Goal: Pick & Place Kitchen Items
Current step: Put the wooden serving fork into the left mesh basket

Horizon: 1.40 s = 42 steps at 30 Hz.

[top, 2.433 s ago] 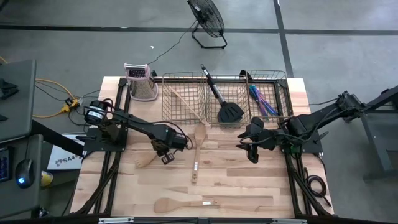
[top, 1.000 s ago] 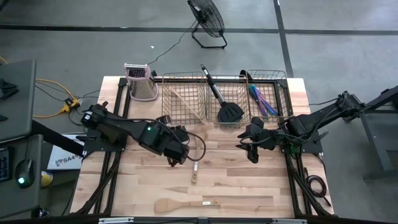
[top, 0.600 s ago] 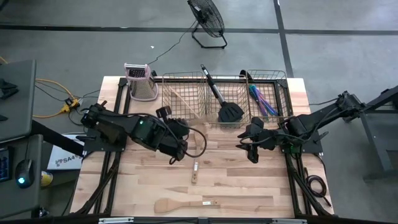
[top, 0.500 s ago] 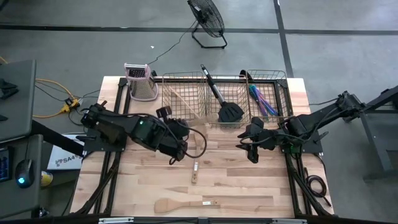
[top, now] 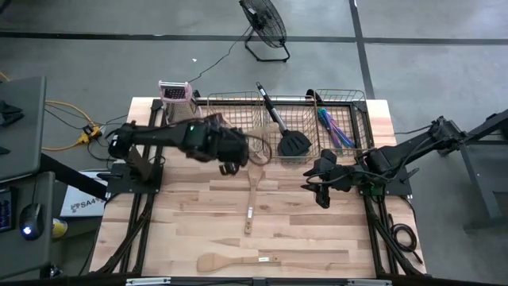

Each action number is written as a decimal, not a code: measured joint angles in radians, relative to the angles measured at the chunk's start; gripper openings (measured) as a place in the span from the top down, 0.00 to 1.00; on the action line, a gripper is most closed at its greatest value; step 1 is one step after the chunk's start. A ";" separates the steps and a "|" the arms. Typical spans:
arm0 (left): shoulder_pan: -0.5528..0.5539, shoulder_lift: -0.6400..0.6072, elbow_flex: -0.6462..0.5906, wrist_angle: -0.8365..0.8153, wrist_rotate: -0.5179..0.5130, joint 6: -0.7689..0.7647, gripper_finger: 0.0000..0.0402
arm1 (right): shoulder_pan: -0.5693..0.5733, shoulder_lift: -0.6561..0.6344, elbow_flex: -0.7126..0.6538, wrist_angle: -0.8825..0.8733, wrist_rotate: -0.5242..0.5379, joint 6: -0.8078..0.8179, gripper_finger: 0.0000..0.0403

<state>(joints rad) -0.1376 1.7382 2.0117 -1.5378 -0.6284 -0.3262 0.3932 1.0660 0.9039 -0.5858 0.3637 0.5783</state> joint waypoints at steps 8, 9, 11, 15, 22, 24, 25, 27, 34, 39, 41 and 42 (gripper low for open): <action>0.132 0.000 0.000 -0.003 0.168 0.432 0.82 | 0.000 0.000 0.000 0.000 0.000 -0.004 0.52; 0.145 0.000 0.000 -0.002 0.179 0.495 0.82 | 0.000 0.000 0.000 0.000 0.000 -0.004 0.52; 0.172 0.000 -0.001 -0.001 0.195 0.608 0.82 | 0.000 0.000 0.000 0.000 0.000 -0.009 0.52; 0.224 0.000 -0.001 -0.002 0.206 0.788 0.82 | 0.000 0.000 0.000 0.000 0.000 -0.024 0.52; 0.289 0.000 -0.024 0.015 0.203 1.103 0.82 | 0.000 0.000 0.000 0.000 0.001 -0.025 0.52; 0.302 0.001 -0.048 0.024 0.193 1.194 0.82 | 0.000 0.000 0.000 0.000 0.003 -0.025 0.52; 0.310 0.002 -0.061 0.026 0.187 1.229 0.82 | 0.000 0.000 0.000 0.000 0.003 -0.025 0.52; 0.322 0.001 -0.086 0.037 0.167 1.274 0.82 | 0.000 0.000 0.000 0.000 0.003 -0.025 0.52; 0.356 0.001 -0.205 0.186 0.091 1.441 0.82 | 0.000 0.000 0.000 0.000 0.003 -0.032 0.52; 0.369 0.001 -0.284 0.310 0.008 1.572 0.82 | 0.000 0.000 0.000 0.000 0.004 -0.033 0.52; 0.372 0.002 -0.303 0.316 -0.010 1.614 0.82 | 0.000 0.000 0.000 0.000 0.004 -0.033 0.52; 0.375 0.001 -0.310 0.318 -0.019 1.633 0.82 | 0.000 0.000 0.000 0.000 0.004 -0.033 0.52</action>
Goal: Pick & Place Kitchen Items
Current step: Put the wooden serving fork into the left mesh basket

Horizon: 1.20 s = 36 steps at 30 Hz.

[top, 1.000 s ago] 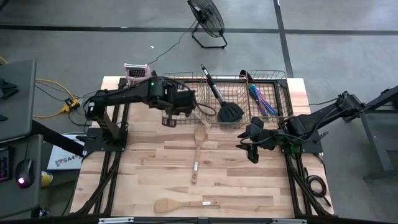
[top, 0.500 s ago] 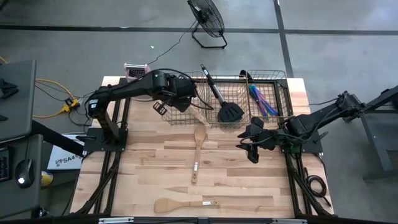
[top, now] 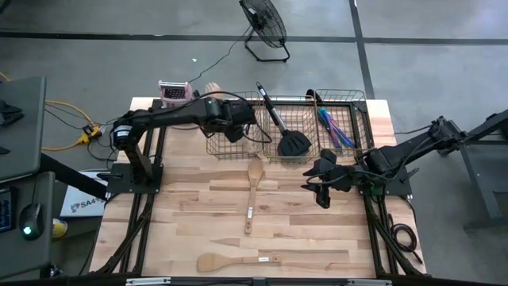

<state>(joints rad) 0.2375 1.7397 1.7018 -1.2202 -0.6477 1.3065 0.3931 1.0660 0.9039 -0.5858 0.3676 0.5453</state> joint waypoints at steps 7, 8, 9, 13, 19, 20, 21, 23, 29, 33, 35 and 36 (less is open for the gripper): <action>0.014 -0.001 -0.055 0.005 -0.025 0.054 0.82 | 0.000 0.000 0.000 0.000 0.000 -0.004 0.52; 0.019 -0.001 -0.061 0.015 -0.030 0.056 0.82 | 0.000 0.000 0.000 0.000 0.000 -0.004 0.52; 0.022 -0.001 -0.067 0.033 -0.041 0.056 0.82 | 0.000 0.000 0.000 0.000 0.000 -0.004 0.52; 0.046 -0.001 -0.072 0.135 -0.056 0.040 0.82 | 0.000 0.000 0.000 0.000 0.000 -0.004 0.52; 0.092 -0.001 -0.079 0.152 -0.018 0.024 0.82 | 0.000 0.006 0.000 0.000 0.000 -0.015 0.52; 0.099 -0.001 -0.085 0.158 -0.001 0.022 0.82 | 0.000 0.009 0.000 0.000 0.000 -0.016 0.52; 0.105 -0.001 -0.092 0.173 0.010 0.019 0.82 | 0.000 0.012 0.000 0.000 0.000 -0.017 0.52; 0.114 -0.001 -0.101 0.202 0.030 0.006 0.82 | 0.000 0.019 0.000 0.000 0.000 -0.021 0.52; 0.123 -0.001 -0.130 0.233 0.104 0.000 0.82 | 0.000 0.037 0.000 0.000 0.000 -0.026 0.52; 0.123 -0.001 -0.159 0.233 0.134 -0.002 0.82 | 0.000 0.037 0.000 0.001 0.005 -0.026 0.52; 0.123 -0.001 -0.177 0.234 0.152 -0.002 0.82 | 0.000 0.037 0.000 0.001 0.015 -0.027 0.52; 0.123 -0.001 -0.185 0.240 0.152 -0.002 0.82 | 0.000 0.037 0.000 0.002 0.020 -0.027 0.52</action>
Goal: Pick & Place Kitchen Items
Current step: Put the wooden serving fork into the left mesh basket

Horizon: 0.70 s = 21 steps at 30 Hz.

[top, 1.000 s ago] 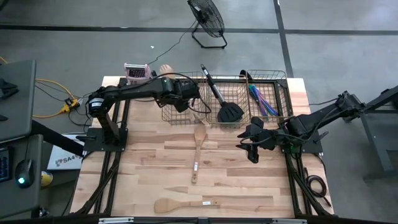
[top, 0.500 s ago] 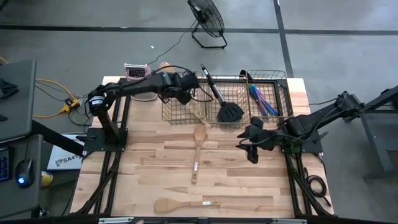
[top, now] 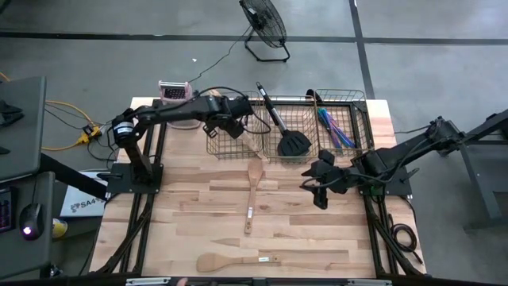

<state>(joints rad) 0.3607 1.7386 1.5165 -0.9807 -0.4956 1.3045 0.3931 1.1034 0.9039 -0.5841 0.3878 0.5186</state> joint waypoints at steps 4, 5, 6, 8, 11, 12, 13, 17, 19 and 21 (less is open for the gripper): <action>0.000 0.000 -0.037 0.053 0.005 0.000 0.82 | 0.000 0.000 0.000 0.001 0.003 0.000 0.52; 0.000 0.000 -0.042 0.063 0.015 0.000 0.82 | 0.000 0.000 0.000 0.001 0.003 0.000 0.52; 0.000 0.000 -0.047 0.068 0.026 0.000 0.82 | 0.000 0.000 0.000 0.002 0.004 0.000 0.52; 0.000 0.000 -0.059 0.081 0.055 -0.004 0.82 | 0.000 0.000 0.000 0.002 0.005 0.001 0.52; -0.001 0.000 -0.082 0.108 0.081 -0.004 0.82 | 0.000 0.000 0.000 0.013 0.004 0.008 0.52; -0.001 0.000 -0.089 0.116 0.087 -0.003 0.82 | 0.000 -0.001 0.000 0.019 0.004 0.008 0.52; -0.001 0.000 -0.093 0.123 0.092 -0.003 0.82 | 0.000 -0.001 0.000 0.023 0.003 0.008 0.52; 0.000 0.000 -0.101 0.146 0.120 -0.002 0.82 | 0.000 -0.001 0.000 0.028 0.003 0.004 0.52; 0.000 0.000 -0.101 0.157 0.124 0.000 0.82 | 0.000 -0.001 0.000 0.028 0.003 0.001 0.52; 0.000 0.000 -0.101 0.168 0.148 0.000 0.82 | 0.000 -0.001 0.000 0.028 0.007 0.001 0.52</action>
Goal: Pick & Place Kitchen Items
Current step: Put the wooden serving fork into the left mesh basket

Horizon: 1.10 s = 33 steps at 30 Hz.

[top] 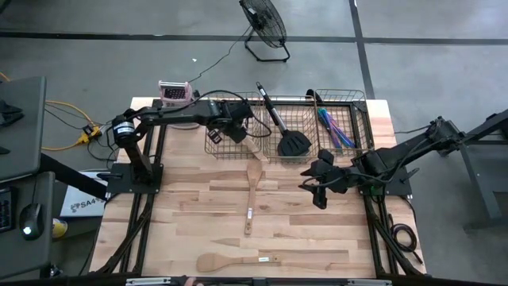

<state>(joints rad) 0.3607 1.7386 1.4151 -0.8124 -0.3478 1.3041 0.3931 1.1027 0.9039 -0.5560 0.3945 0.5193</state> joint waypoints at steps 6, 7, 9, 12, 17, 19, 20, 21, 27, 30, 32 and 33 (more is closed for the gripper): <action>0.000 0.000 0.000 0.010 0.054 -0.021 0.82 | 0.000 0.000 0.000 0.000 0.021 -0.002 0.52; 0.001 0.000 0.000 0.010 0.050 -0.025 0.82 | 0.000 0.000 0.000 0.000 0.022 -0.002 0.52; 0.008 0.008 0.000 0.016 0.022 -0.022 0.82 | 0.000 0.000 0.000 0.000 0.023 -0.002 0.52; 0.021 0.013 -0.001 0.010 -0.010 -0.020 0.82 | 0.000 0.000 0.000 0.002 0.023 -0.002 0.52; 0.031 0.041 -0.001 0.007 -0.061 0.007 0.82 | 0.000 -0.001 0.000 0.008 0.023 -0.002 0.52; 0.032 0.054 0.002 0.012 -0.094 0.030 0.82 | 0.000 -0.001 0.000 0.009 0.023 -0.002 0.52; 0.033 0.062 0.001 -0.003 -0.105 0.031 0.82 | 0.000 -0.001 0.000 0.009 0.024 -0.003 0.52; 0.033 0.071 0.000 -0.012 -0.121 0.032 0.82 | 0.000 -0.001 0.000 0.010 0.025 -0.003 0.52; 0.032 0.121 0.000 -0.003 -0.167 0.034 0.82 | 0.000 -0.001 -0.001 0.013 0.026 -0.012 0.52; 0.032 0.142 0.000 -0.005 -0.168 0.034 0.82 | 0.000 -0.001 -0.001 0.014 0.026 -0.016 0.52; 0.032 0.150 0.000 -0.005 -0.170 0.035 0.82 | 0.000 -0.001 -0.001 0.014 0.026 -0.016 0.52; 0.032 0.154 0.000 -0.001 -0.171 0.033 0.82 | 0.000 -0.001 -0.001 0.014 0.026 -0.016 0.52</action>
<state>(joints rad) 0.3931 1.8925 1.4155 -0.8133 -0.5186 1.3375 0.3931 1.1019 0.9031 -0.5421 0.4202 0.5037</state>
